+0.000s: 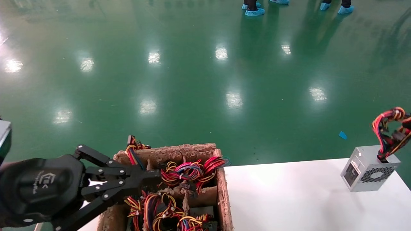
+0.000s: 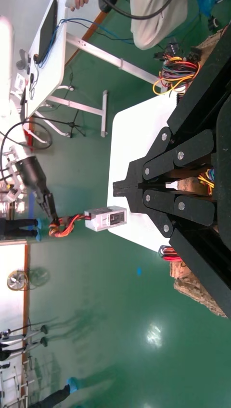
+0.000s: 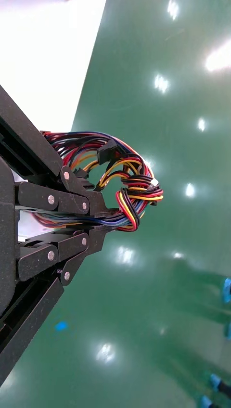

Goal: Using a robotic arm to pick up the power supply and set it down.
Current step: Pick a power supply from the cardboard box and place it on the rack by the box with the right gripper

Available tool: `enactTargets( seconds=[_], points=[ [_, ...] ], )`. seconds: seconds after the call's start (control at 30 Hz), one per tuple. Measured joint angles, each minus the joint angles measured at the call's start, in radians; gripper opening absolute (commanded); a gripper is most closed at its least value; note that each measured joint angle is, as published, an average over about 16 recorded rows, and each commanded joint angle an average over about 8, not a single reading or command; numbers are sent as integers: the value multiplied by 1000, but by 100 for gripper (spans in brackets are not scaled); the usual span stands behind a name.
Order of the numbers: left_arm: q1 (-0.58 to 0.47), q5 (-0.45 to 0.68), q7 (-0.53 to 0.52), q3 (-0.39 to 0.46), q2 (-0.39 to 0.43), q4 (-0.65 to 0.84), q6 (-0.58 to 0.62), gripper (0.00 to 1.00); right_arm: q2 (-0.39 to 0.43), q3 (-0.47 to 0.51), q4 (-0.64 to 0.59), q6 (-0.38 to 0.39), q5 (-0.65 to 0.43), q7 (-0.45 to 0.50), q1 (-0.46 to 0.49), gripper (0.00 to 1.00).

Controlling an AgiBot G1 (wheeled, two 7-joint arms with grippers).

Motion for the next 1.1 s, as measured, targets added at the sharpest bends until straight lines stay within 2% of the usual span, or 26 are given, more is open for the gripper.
enactTargets(
  seconds=[0.23, 0.43, 1.1],
  points=[
    [0, 0, 0, 0, 0, 0, 0, 0, 3, 31, -52, 3, 38, -60, -73, 0],
    [0, 0, 0, 0, 0, 0, 0, 0, -19, 25, -84, 2, 26, -93, -62, 0],
    [0, 0, 0, 1, 0, 0, 0, 0, -144, -97, -221, -63, -149, -112, 200, 0]
  ],
)
